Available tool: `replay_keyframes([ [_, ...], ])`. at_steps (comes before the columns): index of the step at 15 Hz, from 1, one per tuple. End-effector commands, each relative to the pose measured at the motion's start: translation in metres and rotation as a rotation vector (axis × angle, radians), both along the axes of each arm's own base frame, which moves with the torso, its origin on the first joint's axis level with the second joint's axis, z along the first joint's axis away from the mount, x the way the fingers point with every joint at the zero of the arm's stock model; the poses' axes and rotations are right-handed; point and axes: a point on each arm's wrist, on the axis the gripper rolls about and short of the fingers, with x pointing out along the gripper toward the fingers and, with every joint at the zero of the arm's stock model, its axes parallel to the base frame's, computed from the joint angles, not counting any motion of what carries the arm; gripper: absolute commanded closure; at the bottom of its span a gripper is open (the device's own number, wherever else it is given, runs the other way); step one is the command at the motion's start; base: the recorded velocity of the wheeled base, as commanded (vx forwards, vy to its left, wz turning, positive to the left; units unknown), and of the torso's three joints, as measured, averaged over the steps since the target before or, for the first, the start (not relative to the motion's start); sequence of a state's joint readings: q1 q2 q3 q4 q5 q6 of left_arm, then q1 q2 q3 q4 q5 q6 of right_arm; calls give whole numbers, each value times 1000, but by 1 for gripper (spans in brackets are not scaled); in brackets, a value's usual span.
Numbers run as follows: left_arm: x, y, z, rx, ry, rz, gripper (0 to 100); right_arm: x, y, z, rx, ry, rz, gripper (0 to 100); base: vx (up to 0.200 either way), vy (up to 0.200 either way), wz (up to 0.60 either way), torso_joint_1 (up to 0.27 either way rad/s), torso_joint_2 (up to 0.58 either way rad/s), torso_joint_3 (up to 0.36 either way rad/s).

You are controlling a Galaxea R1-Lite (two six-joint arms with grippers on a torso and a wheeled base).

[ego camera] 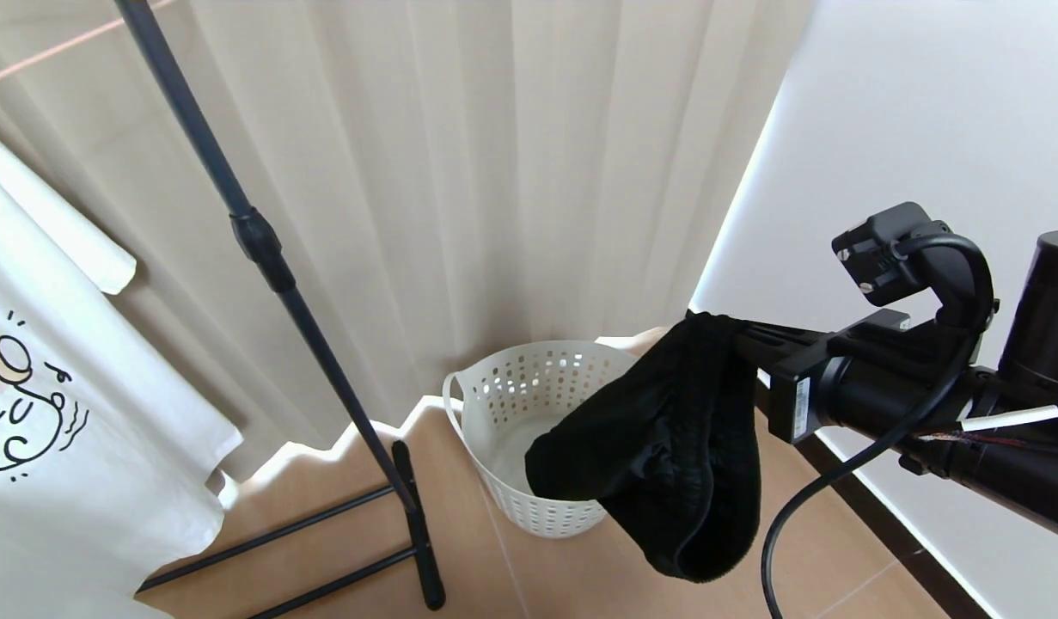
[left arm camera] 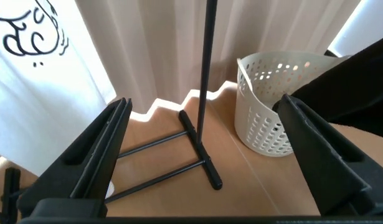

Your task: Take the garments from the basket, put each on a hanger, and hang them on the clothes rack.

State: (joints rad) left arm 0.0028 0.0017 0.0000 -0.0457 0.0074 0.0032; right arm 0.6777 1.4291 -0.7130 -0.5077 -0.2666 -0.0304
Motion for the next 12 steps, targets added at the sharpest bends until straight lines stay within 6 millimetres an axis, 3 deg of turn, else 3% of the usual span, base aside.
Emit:
replay_keyframes([
  [1,0,0,0,0,-2,1,0,0,0,0,0,0,0,100,0,0,0,100,-442,-154],
  [5,0,0,0,0,-2,2,0,0,0,-1,-1,3,-2,100,0,0,0,128,-457,-171],
  [12,0,0,0,1,0,1,0,0,-1,-2,-2,4,-3,100,0,0,0,168,-486,-300],
])
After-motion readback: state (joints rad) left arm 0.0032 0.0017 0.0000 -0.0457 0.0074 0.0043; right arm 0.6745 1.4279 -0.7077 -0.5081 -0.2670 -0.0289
